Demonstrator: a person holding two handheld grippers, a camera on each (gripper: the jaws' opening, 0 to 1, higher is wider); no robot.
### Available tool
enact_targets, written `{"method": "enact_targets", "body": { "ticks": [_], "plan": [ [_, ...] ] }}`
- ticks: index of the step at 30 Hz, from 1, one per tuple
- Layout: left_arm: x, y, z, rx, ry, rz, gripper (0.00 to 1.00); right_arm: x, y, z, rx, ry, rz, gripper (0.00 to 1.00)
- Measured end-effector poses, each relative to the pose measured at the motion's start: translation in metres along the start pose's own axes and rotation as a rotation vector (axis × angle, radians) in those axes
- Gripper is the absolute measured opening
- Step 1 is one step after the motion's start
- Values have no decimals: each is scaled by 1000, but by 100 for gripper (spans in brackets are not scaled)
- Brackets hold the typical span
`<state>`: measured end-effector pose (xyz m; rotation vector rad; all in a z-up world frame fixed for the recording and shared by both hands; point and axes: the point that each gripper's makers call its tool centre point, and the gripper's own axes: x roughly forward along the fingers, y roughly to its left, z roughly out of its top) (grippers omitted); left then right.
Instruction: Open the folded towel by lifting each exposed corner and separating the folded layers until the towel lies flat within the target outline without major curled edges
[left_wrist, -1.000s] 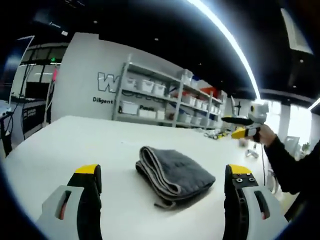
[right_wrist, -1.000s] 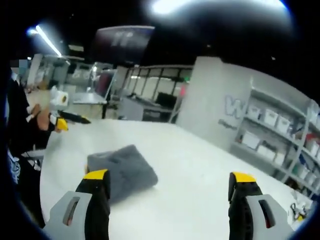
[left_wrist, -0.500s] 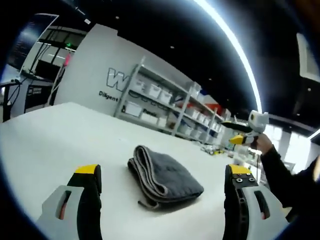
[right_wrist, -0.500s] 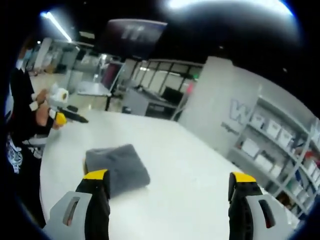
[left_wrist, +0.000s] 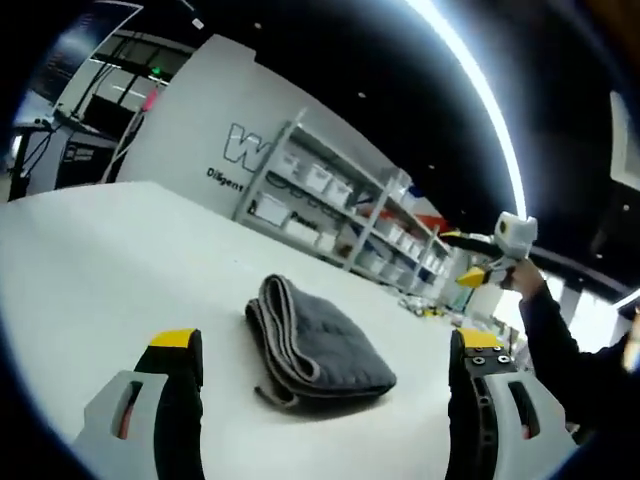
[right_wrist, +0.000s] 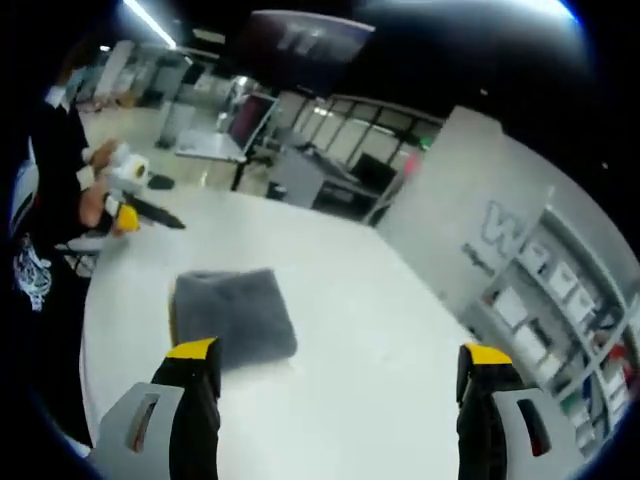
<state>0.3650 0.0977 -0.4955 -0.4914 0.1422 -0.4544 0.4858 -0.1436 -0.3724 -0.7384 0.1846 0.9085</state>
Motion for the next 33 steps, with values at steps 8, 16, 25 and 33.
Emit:
{"method": "enact_targets", "body": {
  "ticks": [8,16,25,33],
  "plan": [
    [3,-2,-5,-44,3,-15,100,9,-9,8,-80,63,36,99],
    [7,-9,-15,-56,32,-53,98,13,-12,21,-179,118,76,99],
    [5,-8,-14,-59,49,-62,99,12,-18,32,-236,168,113,99],
    [6,-15,-15,-60,63,-66,99,16,-26,49,-268,179,160,97]
  ]
}}
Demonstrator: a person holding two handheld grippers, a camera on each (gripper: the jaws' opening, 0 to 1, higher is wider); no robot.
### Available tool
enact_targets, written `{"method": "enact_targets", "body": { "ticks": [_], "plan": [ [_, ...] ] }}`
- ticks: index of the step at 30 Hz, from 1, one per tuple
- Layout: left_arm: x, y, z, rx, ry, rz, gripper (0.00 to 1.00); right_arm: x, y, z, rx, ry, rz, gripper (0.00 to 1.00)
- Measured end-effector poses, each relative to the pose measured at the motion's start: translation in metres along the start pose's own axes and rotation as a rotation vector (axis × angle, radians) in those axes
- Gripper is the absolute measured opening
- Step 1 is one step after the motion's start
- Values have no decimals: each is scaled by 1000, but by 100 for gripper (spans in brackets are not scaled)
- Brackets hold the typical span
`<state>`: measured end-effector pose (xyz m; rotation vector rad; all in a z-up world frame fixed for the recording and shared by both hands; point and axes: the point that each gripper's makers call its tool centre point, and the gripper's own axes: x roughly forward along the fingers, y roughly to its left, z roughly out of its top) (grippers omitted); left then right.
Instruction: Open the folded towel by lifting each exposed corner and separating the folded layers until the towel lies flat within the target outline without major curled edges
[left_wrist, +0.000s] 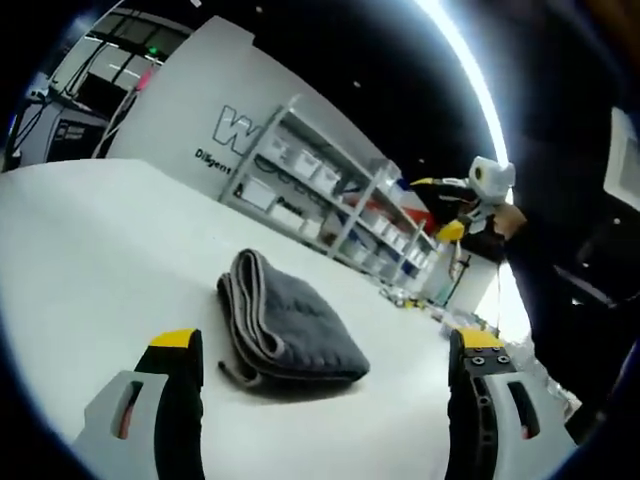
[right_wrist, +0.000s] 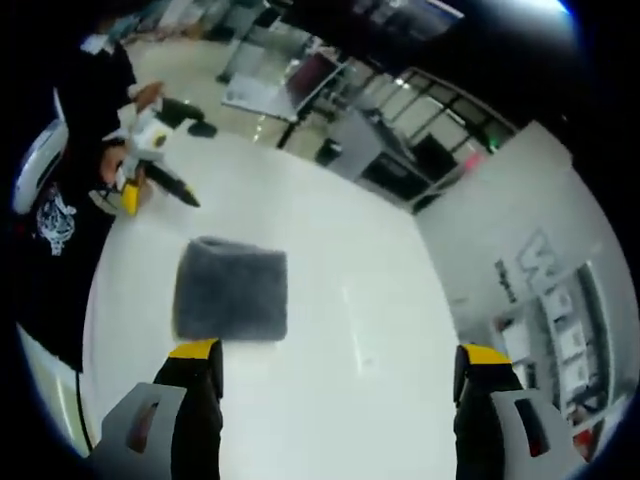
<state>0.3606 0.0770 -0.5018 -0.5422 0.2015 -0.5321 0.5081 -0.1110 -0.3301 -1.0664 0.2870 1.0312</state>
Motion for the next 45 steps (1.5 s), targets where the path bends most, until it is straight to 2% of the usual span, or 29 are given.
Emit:
{"method": "enact_targets", "body": {
  "ticks": [7,15,18,22,30,34,39,45],
  "plan": [
    [6,-2,-10,-42,40,-5,97,3,-10,10,-37,26,38,97],
    [11,7,-17,-82,85,-6,95,17,-8,19,-96,74,118,96],
    [14,7,-22,-106,118,-15,93,17,-6,22,-102,83,169,90],
    [18,5,-26,-126,155,-33,93,22,-11,25,-112,93,184,92],
    [22,10,-26,-134,179,-42,92,36,-12,33,-142,109,237,93],
    [25,11,-28,-144,189,-56,89,45,-8,42,-148,111,275,99],
    [28,9,-36,-159,210,-70,87,53,-3,51,-179,117,317,99],
    [28,10,-35,-164,213,-79,84,62,-3,56,-203,140,362,99]
  ]
}}
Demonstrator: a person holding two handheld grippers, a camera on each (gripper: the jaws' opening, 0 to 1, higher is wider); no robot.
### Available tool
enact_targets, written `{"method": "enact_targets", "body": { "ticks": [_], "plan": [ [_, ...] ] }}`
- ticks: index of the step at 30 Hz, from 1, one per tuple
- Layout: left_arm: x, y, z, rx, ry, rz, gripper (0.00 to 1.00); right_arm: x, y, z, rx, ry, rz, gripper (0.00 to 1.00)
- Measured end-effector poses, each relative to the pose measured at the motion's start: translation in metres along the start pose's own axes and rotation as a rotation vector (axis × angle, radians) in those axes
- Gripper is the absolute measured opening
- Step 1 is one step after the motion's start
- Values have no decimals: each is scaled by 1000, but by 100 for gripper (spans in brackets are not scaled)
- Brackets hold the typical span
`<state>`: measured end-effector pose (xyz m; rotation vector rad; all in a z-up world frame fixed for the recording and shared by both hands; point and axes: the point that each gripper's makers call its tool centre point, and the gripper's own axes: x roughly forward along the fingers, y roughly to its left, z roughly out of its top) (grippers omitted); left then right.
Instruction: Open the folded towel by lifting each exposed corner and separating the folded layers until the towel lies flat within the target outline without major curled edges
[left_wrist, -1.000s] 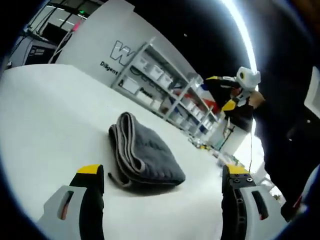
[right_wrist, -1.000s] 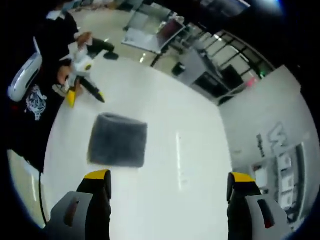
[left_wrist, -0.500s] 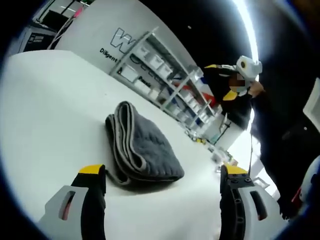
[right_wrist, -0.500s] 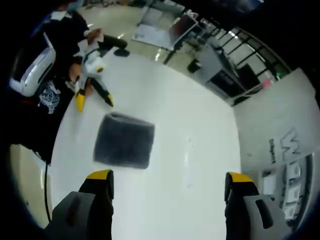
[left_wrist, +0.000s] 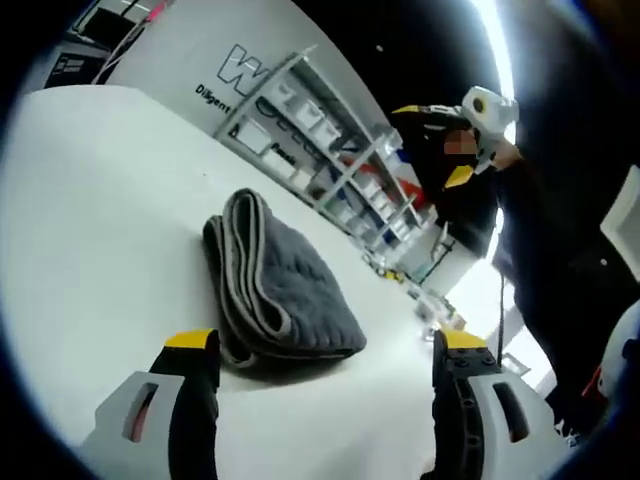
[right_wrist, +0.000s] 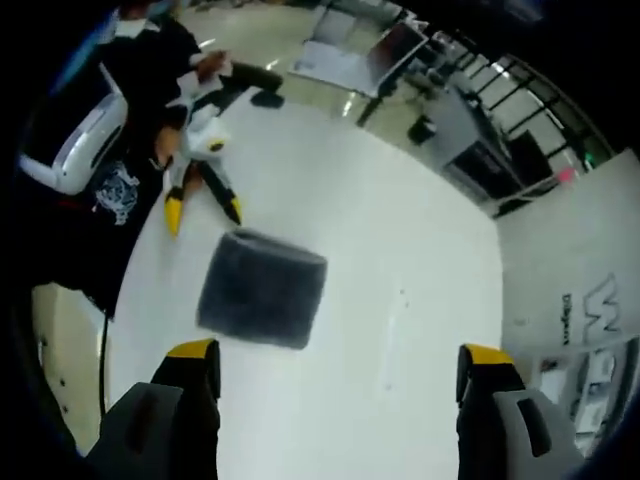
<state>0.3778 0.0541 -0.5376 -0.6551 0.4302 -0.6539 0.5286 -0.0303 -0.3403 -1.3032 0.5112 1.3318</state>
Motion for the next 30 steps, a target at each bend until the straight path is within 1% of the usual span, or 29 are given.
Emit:
{"method": "enact_targets", "body": {
  "ticks": [9,15,16,22,26,30],
  "plan": [
    [5,5,-1,-22,6,-9,80,14,-4,9,-40,14,42,96],
    [8,6,1,-41,0,-20,78,29,-5,16,-69,24,84,96],
    [9,7,1,-42,0,-20,78,32,-4,17,-80,29,101,95],
    [11,12,0,-43,7,-11,75,42,-8,21,-100,34,129,93],
    [12,14,0,-42,12,-6,74,51,-7,21,-113,41,167,90],
    [14,16,1,-29,13,3,72,61,-7,24,-128,54,193,89]
  ]
}}
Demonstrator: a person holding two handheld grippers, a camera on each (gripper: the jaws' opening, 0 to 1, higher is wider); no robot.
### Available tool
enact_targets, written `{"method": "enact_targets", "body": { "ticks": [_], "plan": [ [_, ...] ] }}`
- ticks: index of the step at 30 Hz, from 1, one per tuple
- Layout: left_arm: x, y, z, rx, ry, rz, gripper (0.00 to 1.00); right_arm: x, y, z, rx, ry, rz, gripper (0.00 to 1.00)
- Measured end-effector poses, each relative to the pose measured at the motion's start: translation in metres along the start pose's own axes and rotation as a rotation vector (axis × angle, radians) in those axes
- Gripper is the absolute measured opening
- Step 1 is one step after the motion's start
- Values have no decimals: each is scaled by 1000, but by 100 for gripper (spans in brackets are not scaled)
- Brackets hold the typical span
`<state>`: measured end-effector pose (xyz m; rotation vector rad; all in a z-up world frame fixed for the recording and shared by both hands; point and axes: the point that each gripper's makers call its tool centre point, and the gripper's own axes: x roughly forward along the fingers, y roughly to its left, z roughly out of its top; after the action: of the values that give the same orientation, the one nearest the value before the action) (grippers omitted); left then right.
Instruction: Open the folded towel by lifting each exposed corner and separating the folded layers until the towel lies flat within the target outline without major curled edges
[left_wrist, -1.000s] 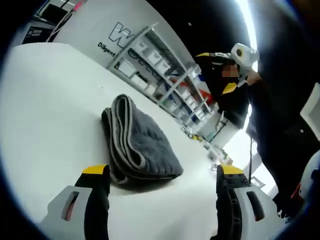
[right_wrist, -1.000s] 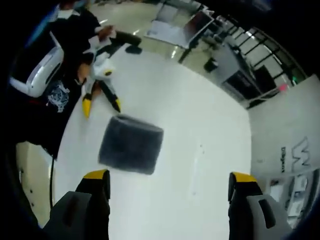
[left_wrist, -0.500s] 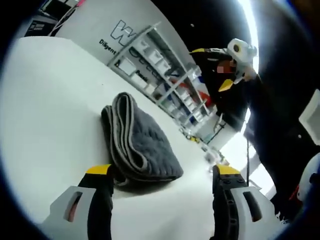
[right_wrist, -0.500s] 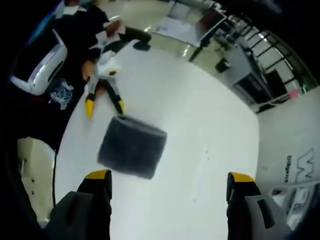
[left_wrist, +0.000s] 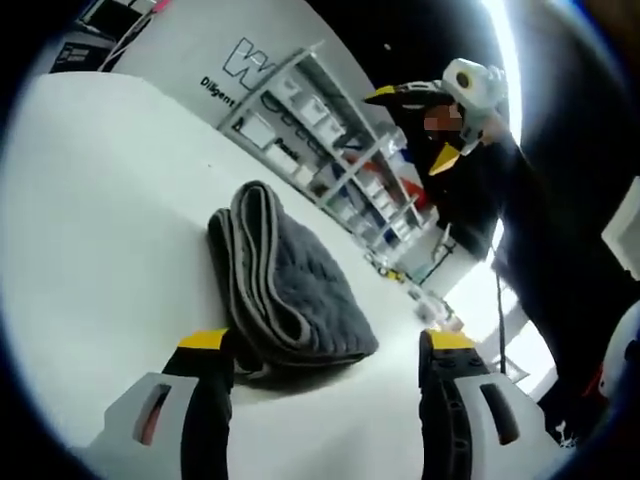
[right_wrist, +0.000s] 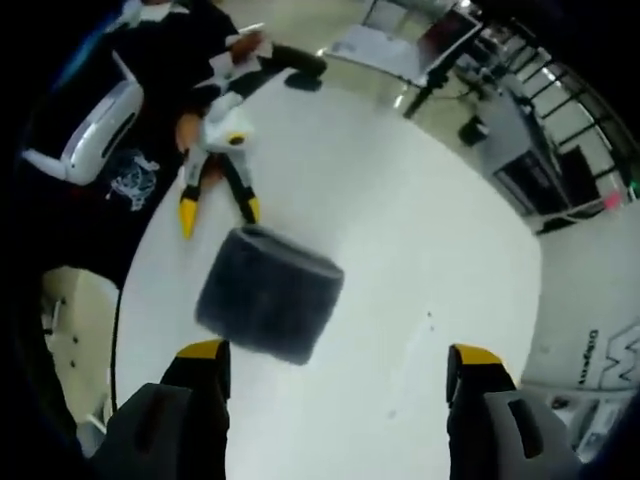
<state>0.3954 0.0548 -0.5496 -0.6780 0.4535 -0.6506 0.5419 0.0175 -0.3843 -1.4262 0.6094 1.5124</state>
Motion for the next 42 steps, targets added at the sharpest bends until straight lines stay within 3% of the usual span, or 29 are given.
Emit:
{"method": "enact_targets", "body": {
  "ticks": [16,26,30,34,42],
  "plan": [
    [0,6,1,100,18,30,50,26,-2,11,-22,18,90,82],
    [1,7,1,67,11,12,48,38,2,14,-18,13,121,79],
    [4,7,-3,135,28,16,55,50,6,13,-22,29,146,78],
    [5,8,-1,114,13,20,43,55,6,13,-20,31,164,75],
    [9,7,5,84,-23,19,41,70,6,12,-13,26,192,71]
  ]
}}
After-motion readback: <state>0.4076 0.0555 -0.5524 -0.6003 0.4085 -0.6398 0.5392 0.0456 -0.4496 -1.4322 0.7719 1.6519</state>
